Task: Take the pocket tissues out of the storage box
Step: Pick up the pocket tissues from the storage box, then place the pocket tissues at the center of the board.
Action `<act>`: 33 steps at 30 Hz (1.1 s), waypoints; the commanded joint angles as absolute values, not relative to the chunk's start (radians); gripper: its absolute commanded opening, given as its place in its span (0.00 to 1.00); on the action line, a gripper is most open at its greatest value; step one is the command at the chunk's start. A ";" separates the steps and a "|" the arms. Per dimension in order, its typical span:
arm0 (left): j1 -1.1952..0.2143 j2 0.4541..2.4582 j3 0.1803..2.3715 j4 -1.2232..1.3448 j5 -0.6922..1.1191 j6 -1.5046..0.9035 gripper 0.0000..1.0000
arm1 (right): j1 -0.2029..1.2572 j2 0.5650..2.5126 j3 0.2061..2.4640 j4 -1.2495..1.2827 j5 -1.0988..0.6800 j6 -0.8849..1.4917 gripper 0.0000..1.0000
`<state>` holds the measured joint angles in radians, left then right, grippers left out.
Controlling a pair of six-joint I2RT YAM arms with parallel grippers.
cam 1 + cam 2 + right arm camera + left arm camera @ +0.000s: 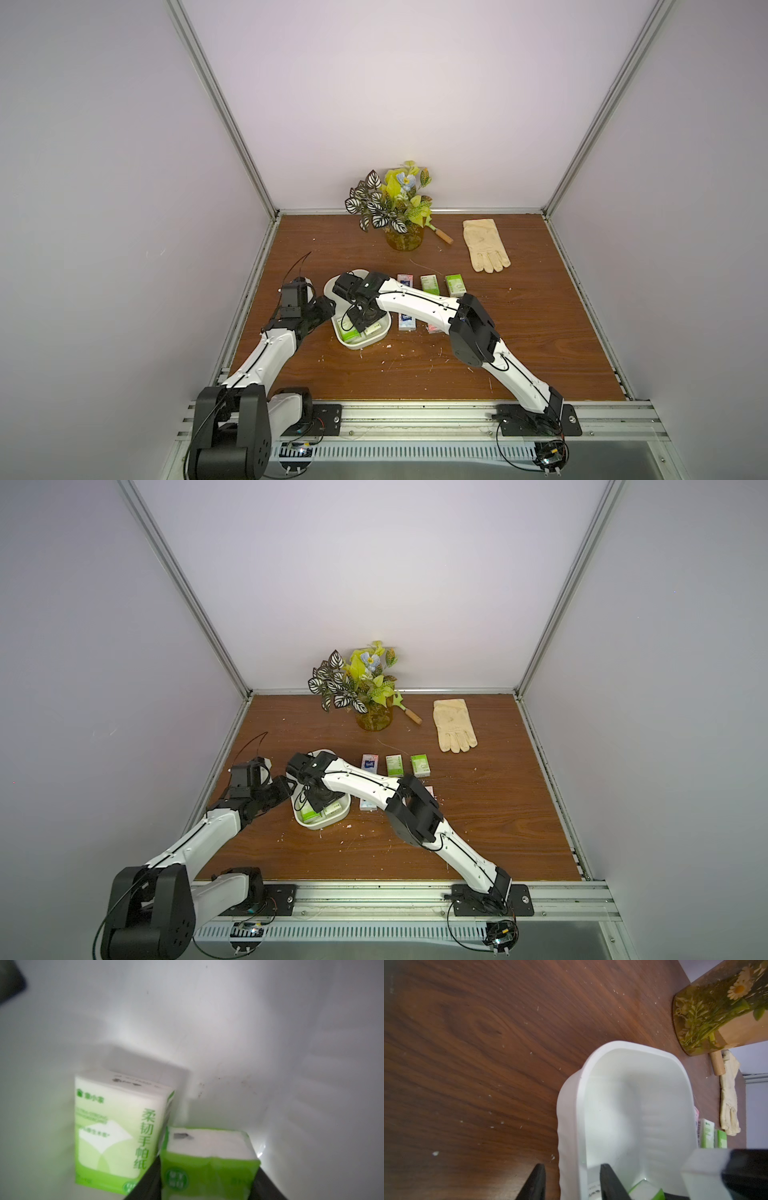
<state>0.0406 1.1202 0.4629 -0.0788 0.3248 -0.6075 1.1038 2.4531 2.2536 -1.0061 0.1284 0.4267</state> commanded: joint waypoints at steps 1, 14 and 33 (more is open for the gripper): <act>0.038 1.118 0.514 -0.093 0.297 -0.579 0.47 | 1.097 2.345 2.302 -1.021 0.150 0.425 0.53; 0.084 1.093 0.635 -0.153 0.279 -0.490 0.77 | 1.095 2.173 2.258 -1.024 0.171 0.465 0.53; 0.098 1.122 0.616 -0.098 0.299 -0.468 0.87 | 1.101 1.758 1.509 -0.880 0.144 0.731 0.53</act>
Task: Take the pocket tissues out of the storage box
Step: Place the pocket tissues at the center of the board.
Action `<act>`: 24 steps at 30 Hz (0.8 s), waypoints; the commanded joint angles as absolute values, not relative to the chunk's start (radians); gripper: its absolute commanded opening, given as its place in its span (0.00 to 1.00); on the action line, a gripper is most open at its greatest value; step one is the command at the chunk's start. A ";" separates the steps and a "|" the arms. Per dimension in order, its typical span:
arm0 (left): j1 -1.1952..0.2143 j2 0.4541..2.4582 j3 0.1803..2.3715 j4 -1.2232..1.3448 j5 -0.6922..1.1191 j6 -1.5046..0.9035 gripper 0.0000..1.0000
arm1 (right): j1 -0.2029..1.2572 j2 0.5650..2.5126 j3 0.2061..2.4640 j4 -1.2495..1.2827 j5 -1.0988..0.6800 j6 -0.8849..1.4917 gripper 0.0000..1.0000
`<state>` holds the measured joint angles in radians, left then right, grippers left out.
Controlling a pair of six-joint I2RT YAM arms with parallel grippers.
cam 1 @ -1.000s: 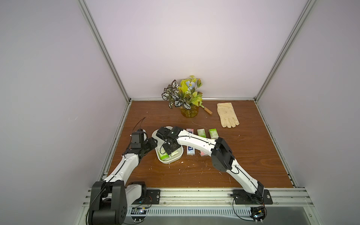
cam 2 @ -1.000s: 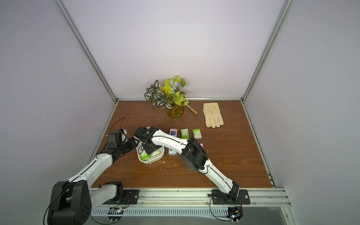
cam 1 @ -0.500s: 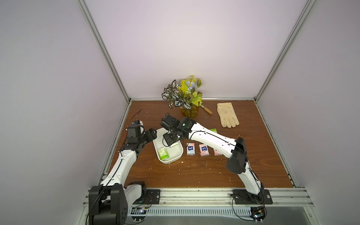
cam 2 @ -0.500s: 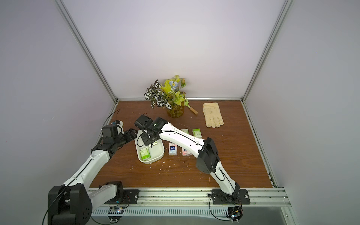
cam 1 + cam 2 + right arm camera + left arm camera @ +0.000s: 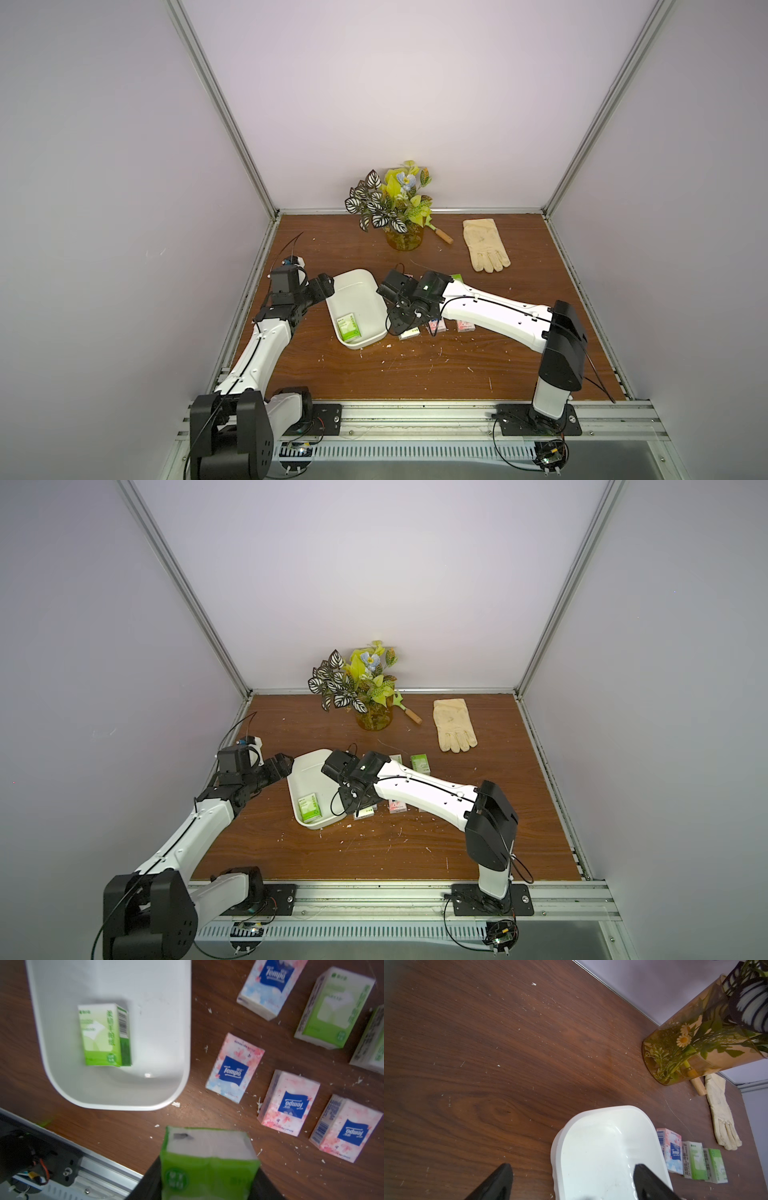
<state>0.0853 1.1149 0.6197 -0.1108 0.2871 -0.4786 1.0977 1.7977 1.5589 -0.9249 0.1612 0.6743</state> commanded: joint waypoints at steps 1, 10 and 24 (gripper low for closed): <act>0.098 1.123 0.615 -0.098 0.301 -0.469 0.87 | 1.103 1.753 1.482 -0.866 0.136 0.731 0.53; 0.097 1.133 0.591 -0.089 0.268 -0.463 0.88 | 1.117 1.809 1.353 -0.743 0.064 0.698 0.53; 0.097 1.144 0.599 -0.106 0.256 -0.460 0.88 | 1.129 1.895 1.299 -0.688 0.035 0.697 0.54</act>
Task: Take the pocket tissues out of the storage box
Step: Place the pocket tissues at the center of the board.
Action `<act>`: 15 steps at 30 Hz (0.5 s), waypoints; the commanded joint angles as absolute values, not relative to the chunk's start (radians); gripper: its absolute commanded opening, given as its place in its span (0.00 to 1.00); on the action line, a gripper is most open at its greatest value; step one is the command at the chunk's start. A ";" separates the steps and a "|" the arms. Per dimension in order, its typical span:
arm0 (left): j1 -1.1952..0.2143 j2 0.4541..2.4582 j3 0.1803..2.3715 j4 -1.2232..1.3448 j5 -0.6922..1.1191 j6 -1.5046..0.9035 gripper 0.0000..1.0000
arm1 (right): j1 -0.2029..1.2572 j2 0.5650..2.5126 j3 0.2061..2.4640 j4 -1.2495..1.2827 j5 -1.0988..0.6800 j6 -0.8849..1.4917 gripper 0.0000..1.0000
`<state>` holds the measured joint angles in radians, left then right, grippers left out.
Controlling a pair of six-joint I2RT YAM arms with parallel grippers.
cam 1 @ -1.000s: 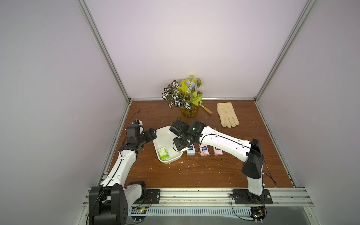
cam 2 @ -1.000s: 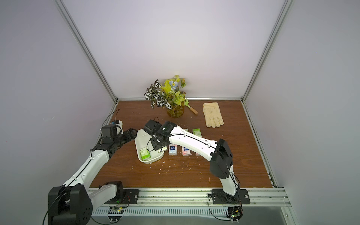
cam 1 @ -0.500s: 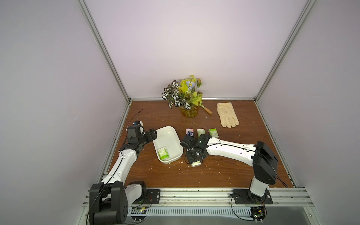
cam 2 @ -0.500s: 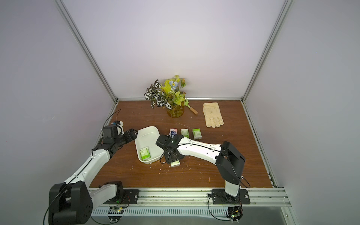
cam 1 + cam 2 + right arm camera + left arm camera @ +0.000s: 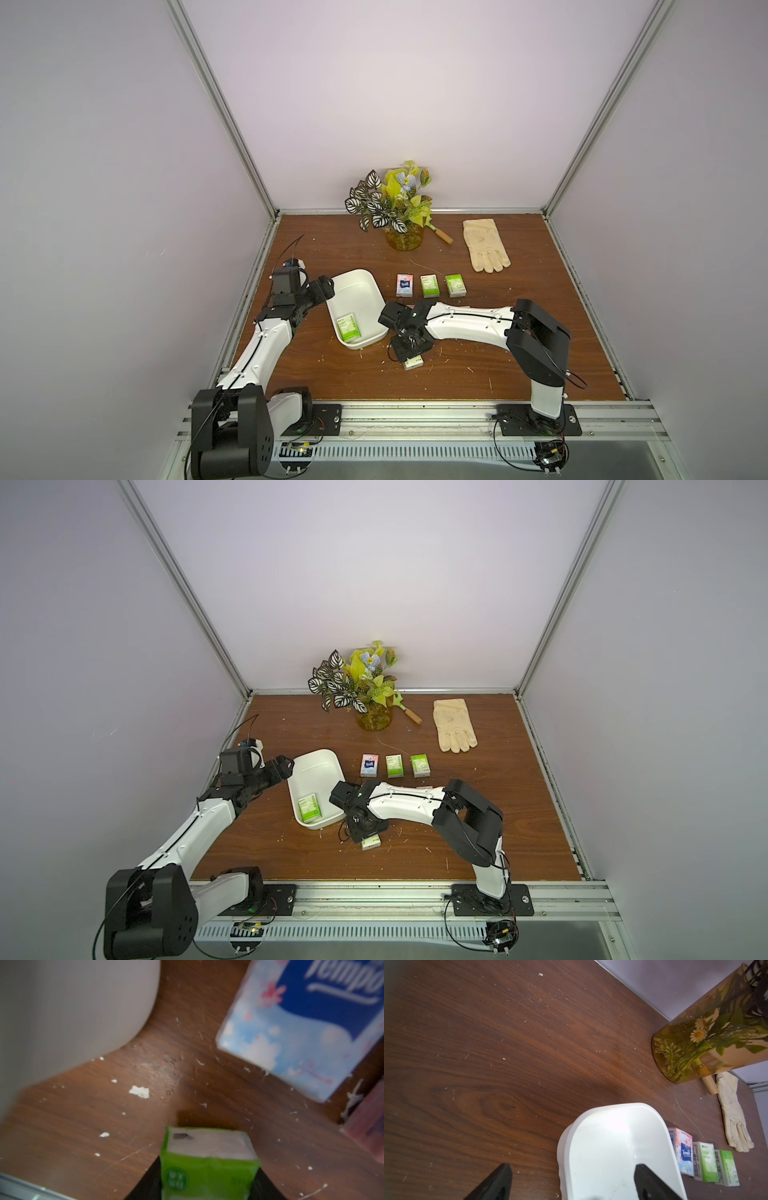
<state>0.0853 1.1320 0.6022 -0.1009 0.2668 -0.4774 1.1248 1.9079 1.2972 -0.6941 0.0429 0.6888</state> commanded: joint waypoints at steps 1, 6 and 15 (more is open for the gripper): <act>0.098 1.145 0.600 -0.106 0.257 -0.460 0.88 | 1.129 1.895 1.296 -0.687 0.037 0.698 0.55; 0.098 1.150 0.607 -0.109 0.257 -0.459 0.88 | 1.130 1.896 1.294 -0.678 0.032 0.697 0.60; 0.098 1.154 0.630 -0.127 0.273 -0.449 0.89 | 1.129 1.833 1.362 -0.739 0.047 0.670 0.72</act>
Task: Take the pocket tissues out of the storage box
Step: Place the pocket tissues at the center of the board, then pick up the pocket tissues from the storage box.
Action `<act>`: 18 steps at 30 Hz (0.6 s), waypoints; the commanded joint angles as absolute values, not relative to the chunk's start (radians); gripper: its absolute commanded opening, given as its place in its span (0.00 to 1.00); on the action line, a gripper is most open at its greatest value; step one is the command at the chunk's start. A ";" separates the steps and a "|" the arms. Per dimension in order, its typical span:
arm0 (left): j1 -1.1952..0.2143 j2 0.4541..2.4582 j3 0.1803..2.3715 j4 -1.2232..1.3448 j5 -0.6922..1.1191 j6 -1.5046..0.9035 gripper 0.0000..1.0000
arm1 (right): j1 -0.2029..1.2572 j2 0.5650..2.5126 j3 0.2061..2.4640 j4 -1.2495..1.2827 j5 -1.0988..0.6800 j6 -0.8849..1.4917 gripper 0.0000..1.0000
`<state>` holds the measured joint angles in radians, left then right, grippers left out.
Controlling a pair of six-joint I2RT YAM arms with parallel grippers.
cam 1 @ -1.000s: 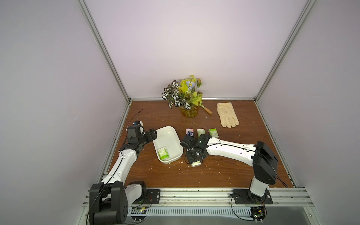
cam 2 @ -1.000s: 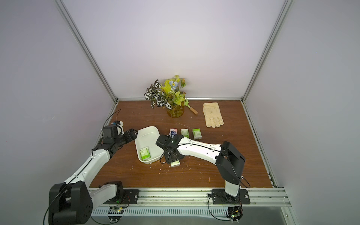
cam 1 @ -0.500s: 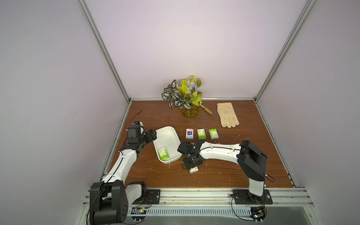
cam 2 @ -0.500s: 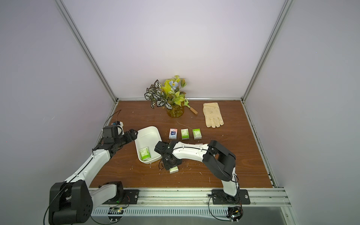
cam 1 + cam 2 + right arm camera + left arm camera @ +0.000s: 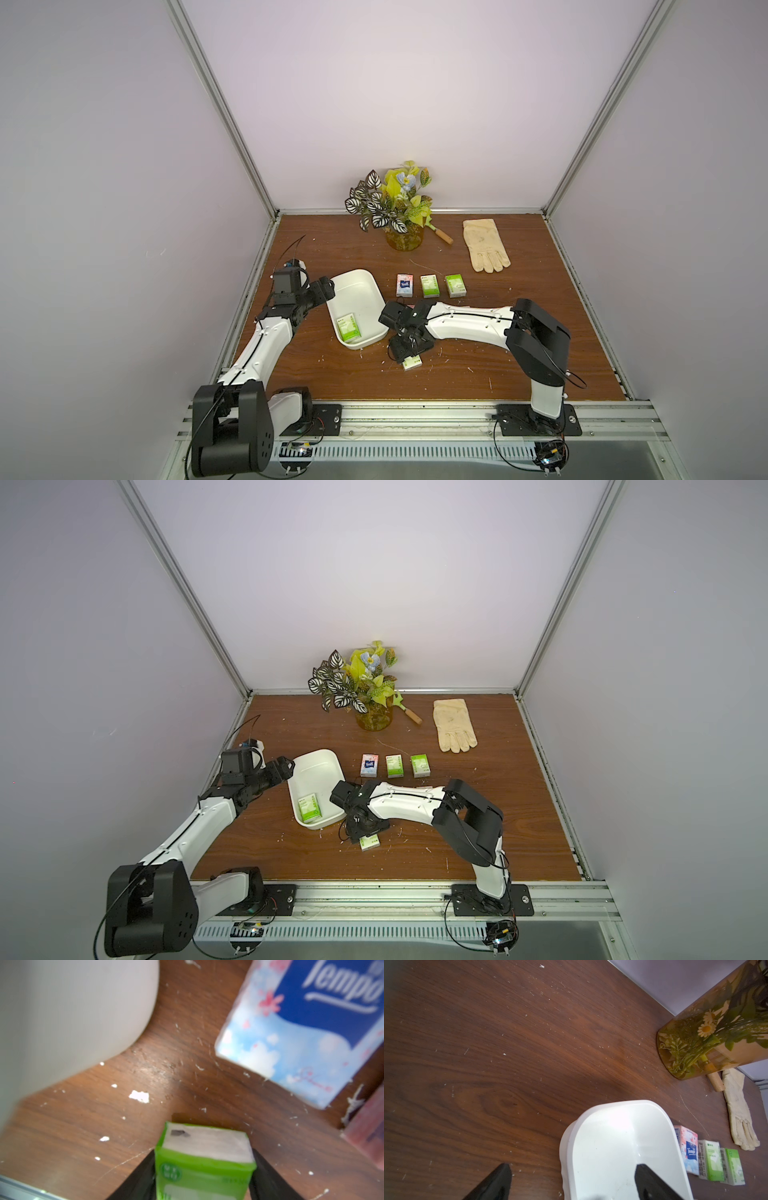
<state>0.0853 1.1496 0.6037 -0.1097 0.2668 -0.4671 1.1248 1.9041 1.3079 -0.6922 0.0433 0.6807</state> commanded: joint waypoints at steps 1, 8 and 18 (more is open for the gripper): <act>0.098 1.154 0.632 -0.127 0.277 -0.450 0.89 | 1.130 1.821 1.381 -0.754 0.050 0.662 0.73; 0.098 1.175 0.650 -0.133 0.296 -0.445 0.89 | 1.133 1.771 1.543 -0.858 0.113 0.604 0.82; 0.098 1.224 0.651 -0.136 0.342 -0.436 0.81 | 1.142 1.989 1.887 -0.888 0.139 0.465 0.85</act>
<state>0.0856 1.2106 0.6277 -0.1181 0.3122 -0.4557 1.1286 1.9213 1.8133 -0.8413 0.1112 0.5312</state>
